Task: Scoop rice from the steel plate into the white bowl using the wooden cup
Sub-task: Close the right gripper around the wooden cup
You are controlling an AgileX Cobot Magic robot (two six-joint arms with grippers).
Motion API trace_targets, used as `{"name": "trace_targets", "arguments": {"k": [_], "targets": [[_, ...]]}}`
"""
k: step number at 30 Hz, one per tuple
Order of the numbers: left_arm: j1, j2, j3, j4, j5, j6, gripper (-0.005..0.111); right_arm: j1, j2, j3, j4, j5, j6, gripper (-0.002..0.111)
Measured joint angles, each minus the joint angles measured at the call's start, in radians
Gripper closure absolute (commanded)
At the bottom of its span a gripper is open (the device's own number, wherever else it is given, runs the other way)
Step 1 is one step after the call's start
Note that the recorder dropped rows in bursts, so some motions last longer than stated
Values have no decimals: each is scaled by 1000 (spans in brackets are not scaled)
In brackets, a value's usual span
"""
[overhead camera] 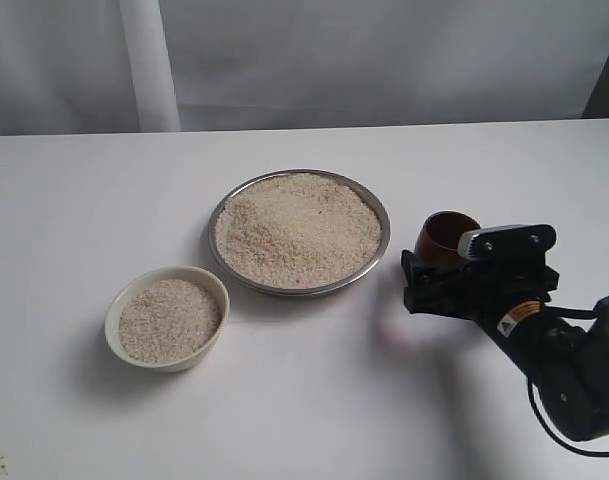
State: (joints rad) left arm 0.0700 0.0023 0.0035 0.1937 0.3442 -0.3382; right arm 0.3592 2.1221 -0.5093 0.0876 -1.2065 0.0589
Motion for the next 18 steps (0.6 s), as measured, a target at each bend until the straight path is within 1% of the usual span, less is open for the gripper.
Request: {"name": "trace_targets", "arguments": {"k": [10, 18], "targets": [[0, 0, 0, 0, 0, 0, 107, 0, 53, -88, 0, 20, 0, 19], [0, 0, 0, 0, 0, 0, 107, 0, 60, -96, 0, 31, 0, 19]]}}
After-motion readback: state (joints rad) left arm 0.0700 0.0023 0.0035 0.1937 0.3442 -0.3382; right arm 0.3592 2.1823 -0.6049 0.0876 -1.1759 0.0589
